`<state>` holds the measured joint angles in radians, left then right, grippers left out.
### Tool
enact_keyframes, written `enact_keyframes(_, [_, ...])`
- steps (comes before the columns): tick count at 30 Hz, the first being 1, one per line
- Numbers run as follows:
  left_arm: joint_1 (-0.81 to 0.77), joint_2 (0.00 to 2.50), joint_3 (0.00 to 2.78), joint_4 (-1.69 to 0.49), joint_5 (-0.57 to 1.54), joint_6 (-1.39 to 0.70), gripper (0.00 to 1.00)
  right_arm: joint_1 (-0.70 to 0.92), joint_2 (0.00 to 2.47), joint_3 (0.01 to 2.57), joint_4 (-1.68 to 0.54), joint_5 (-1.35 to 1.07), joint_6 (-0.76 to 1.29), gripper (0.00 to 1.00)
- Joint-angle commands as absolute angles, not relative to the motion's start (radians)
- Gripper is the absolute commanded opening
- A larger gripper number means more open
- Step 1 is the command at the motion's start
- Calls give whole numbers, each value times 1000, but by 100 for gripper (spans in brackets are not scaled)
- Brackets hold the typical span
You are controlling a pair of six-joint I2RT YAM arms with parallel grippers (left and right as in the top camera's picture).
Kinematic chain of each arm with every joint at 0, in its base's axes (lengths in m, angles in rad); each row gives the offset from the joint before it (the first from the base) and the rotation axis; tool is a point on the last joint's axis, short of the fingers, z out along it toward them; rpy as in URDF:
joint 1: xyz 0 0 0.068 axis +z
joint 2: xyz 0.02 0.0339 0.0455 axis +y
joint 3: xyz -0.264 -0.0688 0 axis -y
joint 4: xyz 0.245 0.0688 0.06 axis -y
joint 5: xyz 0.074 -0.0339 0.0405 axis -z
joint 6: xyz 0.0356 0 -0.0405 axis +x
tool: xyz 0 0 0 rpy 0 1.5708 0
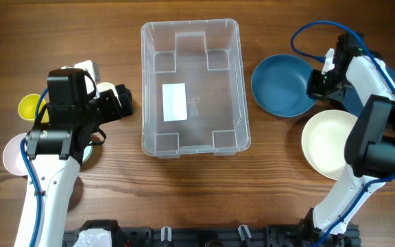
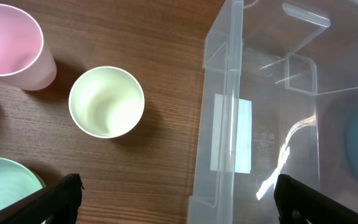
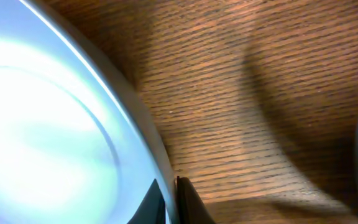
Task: Pack container
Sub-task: 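Reach the right gripper to the left blue plate and grasp its rim, then carry the blue plate with the right gripper into the clear bin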
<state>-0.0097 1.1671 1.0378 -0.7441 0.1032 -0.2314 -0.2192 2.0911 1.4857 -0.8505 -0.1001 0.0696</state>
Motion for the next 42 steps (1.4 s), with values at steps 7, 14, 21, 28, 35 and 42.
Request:
enact_keyframes(7, [-2, 1174, 1060, -741, 115, -244, 100, -216, 2107, 1480, -816, -204, 79, 4])
enact_keyframes(14, [-2, 1174, 1060, -741, 115, -244, 100, -216, 1985, 1486, -812, -237, 110, 4])
enact_keyframes(21, [-2, 1174, 1060, -741, 115, -244, 100, -215, 1609, 1486, -789, -121, 176, 4])
enact_keyframes(28, [-2, 1169, 1089, -854, 4, -297, 100, 40, 1463, 1559, -840, -183, 27, 4])
enact_keyframes(35, [-1, 1169, 1262, -1037, -134, -353, 100, 392, 1581, 1633, -809, 1, 50, 4])
enact_keyframes(42, [-2, 1172, 1272, -1044, -145, -356, 100, 413, 1948, 1633, -671, 1, 87, 4])
